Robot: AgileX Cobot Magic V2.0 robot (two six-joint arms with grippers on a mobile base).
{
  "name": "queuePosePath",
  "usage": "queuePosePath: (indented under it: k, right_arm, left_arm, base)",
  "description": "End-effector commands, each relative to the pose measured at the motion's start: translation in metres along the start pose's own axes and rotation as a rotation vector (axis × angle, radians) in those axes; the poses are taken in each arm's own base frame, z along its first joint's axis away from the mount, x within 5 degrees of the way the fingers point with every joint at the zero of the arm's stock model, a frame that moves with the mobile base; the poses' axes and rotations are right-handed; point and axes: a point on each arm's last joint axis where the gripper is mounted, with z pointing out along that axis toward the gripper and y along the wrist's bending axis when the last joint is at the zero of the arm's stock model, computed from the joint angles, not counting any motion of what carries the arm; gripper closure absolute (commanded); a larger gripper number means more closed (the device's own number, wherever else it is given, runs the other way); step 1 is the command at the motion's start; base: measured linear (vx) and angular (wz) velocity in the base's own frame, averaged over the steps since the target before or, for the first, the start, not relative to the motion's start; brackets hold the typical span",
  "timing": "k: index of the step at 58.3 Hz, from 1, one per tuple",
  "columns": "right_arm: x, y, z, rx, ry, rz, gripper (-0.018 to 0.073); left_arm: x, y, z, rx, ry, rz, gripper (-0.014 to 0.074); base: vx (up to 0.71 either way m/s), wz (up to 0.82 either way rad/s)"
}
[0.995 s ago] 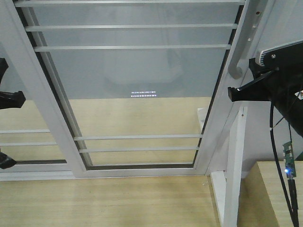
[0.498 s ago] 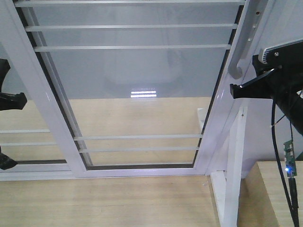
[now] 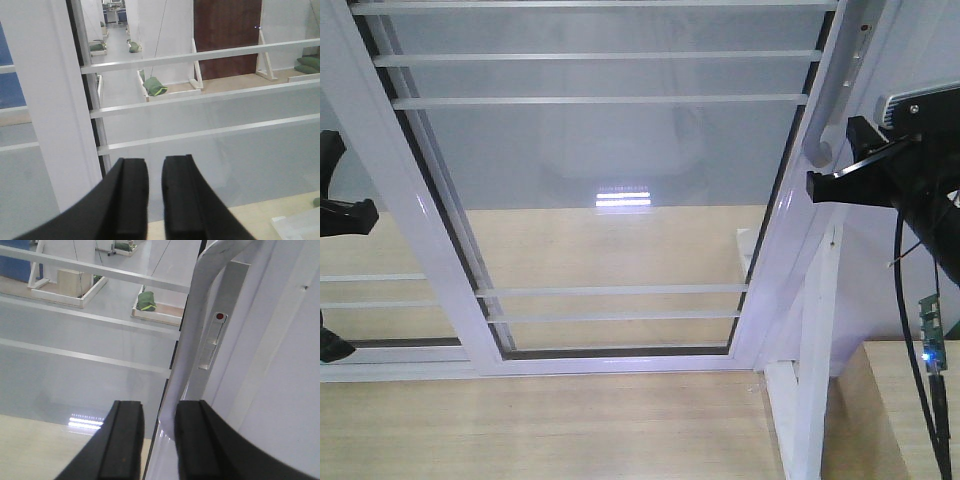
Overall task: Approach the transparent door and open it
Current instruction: 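Raise the right gripper to the door frame beside the grey handle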
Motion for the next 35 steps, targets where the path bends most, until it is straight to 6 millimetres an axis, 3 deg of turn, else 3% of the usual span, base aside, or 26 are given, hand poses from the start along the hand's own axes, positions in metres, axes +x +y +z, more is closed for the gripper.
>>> queuePosePath:
  k: [1, 13, 25, 35]
  right_arm:
    - [-0.021, -0.006, -0.001, 0.046, -0.111, 0.021, 0.0183]
    - [-0.022, -0.007, -0.002, 0.058, -0.128, 0.059, 0.0171]
    - [-0.023, -0.014, 0.006, 0.159, -0.217, 0.123, 0.0171]
    - [-0.008, -0.008, 0.023, 0.172, -0.203, 0.114, 0.0171]
  left_arm:
    - [-0.020, 0.000, 0.000, 0.002, -0.120, -0.010, 0.0237]
    - [-0.018, 0.001, 0.001, -0.003, -0.094, -0.017, 0.0134]
    - [-0.018, 0.001, 0.001, -0.003, -0.097, -0.017, 0.0135]
    - [-0.018, 0.001, 0.001, -0.003, -0.095, -0.017, 0.0135]
  base:
    - [0.00, 0.00]
    - [0.00, 0.00]
    - [0.00, 0.00]
    - [0.00, 0.00]
